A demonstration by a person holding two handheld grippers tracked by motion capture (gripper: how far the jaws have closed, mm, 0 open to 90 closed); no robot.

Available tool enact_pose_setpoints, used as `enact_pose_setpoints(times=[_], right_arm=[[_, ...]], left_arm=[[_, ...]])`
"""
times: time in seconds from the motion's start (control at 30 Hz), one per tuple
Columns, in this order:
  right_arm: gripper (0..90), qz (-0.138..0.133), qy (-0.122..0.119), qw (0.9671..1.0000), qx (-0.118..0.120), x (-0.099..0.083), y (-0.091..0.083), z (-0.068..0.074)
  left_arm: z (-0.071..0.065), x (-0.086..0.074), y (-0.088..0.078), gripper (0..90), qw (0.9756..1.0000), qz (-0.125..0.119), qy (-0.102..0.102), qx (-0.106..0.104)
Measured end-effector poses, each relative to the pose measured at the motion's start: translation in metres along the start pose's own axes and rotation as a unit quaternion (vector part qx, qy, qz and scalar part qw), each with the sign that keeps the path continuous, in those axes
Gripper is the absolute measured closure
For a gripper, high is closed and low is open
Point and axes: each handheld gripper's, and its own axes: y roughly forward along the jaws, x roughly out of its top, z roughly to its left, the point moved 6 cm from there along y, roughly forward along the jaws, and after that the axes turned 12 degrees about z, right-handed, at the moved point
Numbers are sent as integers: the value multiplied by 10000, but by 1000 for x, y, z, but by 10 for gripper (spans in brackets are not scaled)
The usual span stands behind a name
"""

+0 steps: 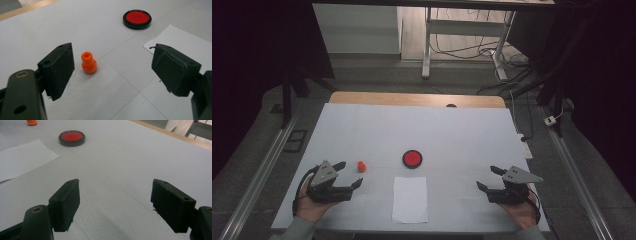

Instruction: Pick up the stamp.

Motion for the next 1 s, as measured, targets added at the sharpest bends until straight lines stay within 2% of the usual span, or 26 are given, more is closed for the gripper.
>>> enact_pose_setpoints(times=[0.2,0.53,0.83,0.93,1.0], right_arm=[[234,9,-17,10000,-43,1,0,0],[242,-24,-32,10000,-44,2,2,1],[246,63,-77,9999,-26,2,5,2],[247,63,-100,9999,-10,3,6,3],[248,72,-101,9999,-24,3,6,3]], left_arm=[[1,10,-6,185,9999,-14,62,115],[12,20,-4,185,9998,139,-124,78],[28,40,10,187,9988,456,-170,82],[32,44,17,184,9978,629,-173,143],[35,46,22,181,9971,717,-255,71]])
